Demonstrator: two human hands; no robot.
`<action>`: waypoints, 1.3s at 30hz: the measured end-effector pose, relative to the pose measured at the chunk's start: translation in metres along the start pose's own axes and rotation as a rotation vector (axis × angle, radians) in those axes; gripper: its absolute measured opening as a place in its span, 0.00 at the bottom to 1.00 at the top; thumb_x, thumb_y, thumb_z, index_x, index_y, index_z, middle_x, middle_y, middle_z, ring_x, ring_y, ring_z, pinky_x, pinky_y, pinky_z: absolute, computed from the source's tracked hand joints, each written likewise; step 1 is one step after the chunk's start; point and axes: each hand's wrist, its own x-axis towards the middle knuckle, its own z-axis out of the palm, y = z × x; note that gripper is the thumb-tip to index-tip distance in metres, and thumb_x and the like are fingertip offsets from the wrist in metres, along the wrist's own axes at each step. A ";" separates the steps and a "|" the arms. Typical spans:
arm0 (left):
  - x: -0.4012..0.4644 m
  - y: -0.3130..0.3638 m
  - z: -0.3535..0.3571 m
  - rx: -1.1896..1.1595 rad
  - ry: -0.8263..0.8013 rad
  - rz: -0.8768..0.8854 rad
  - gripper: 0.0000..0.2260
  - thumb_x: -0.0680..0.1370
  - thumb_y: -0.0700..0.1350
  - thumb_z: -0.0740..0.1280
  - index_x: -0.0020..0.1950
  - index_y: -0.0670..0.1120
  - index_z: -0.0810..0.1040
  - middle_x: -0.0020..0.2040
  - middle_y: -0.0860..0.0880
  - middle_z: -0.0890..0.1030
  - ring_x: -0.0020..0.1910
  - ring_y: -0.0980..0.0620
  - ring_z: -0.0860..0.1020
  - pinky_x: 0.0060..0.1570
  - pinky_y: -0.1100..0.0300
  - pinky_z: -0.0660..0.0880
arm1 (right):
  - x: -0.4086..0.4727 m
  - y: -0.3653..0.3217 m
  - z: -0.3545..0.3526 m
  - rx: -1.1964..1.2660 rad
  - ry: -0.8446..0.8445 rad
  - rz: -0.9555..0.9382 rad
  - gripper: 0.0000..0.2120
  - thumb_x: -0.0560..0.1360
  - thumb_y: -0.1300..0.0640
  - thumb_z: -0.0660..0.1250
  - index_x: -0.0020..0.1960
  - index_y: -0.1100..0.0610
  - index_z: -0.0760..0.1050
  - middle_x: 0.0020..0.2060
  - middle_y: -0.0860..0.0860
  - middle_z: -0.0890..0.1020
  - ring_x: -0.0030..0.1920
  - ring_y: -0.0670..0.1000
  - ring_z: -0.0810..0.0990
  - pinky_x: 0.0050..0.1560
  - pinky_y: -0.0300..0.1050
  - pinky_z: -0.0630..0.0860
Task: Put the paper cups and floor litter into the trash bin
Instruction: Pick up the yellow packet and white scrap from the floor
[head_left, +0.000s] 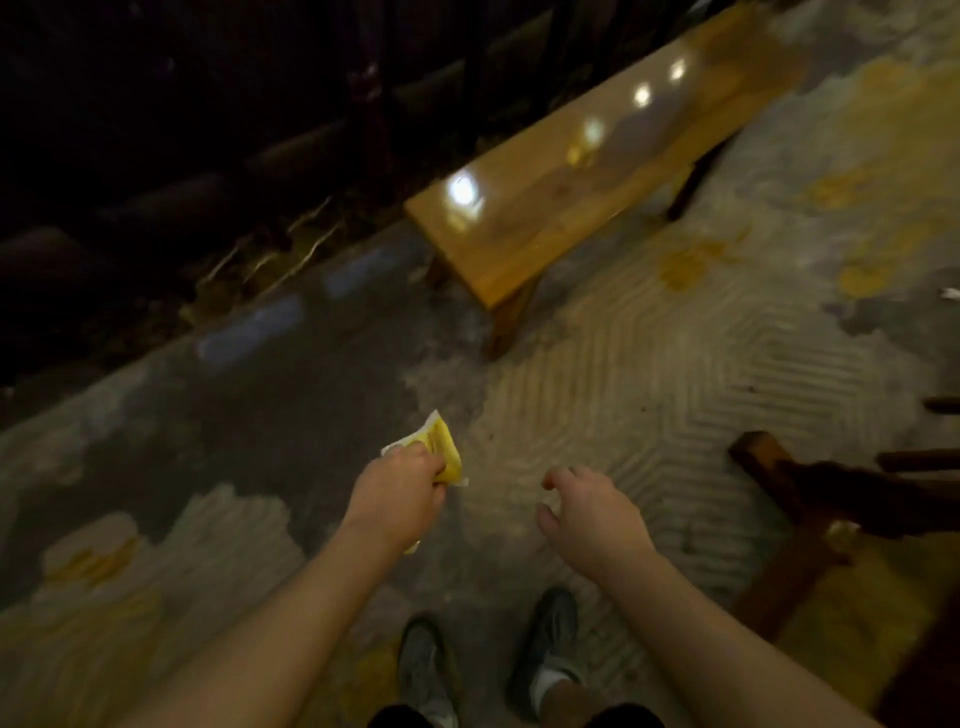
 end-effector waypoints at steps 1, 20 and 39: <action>0.003 0.014 -0.023 0.023 0.000 0.031 0.06 0.74 0.51 0.66 0.45 0.50 0.79 0.47 0.49 0.79 0.51 0.45 0.77 0.41 0.53 0.74 | -0.006 0.001 -0.020 0.018 0.026 0.014 0.16 0.76 0.46 0.63 0.61 0.52 0.74 0.56 0.52 0.78 0.58 0.56 0.76 0.54 0.49 0.74; 0.272 0.357 -0.209 0.316 -0.079 0.474 0.07 0.77 0.55 0.64 0.51 0.55 0.79 0.46 0.55 0.76 0.45 0.57 0.75 0.42 0.56 0.79 | 0.036 0.263 -0.290 0.281 0.271 0.309 0.14 0.76 0.45 0.62 0.56 0.52 0.75 0.54 0.52 0.79 0.58 0.55 0.77 0.55 0.51 0.76; 0.710 0.775 -0.228 0.325 -0.218 0.893 0.05 0.74 0.48 0.66 0.46 0.48 0.79 0.49 0.45 0.81 0.53 0.44 0.77 0.45 0.51 0.76 | 0.217 0.619 -0.558 0.471 0.344 0.799 0.14 0.75 0.43 0.63 0.53 0.52 0.76 0.51 0.51 0.80 0.54 0.53 0.78 0.52 0.49 0.75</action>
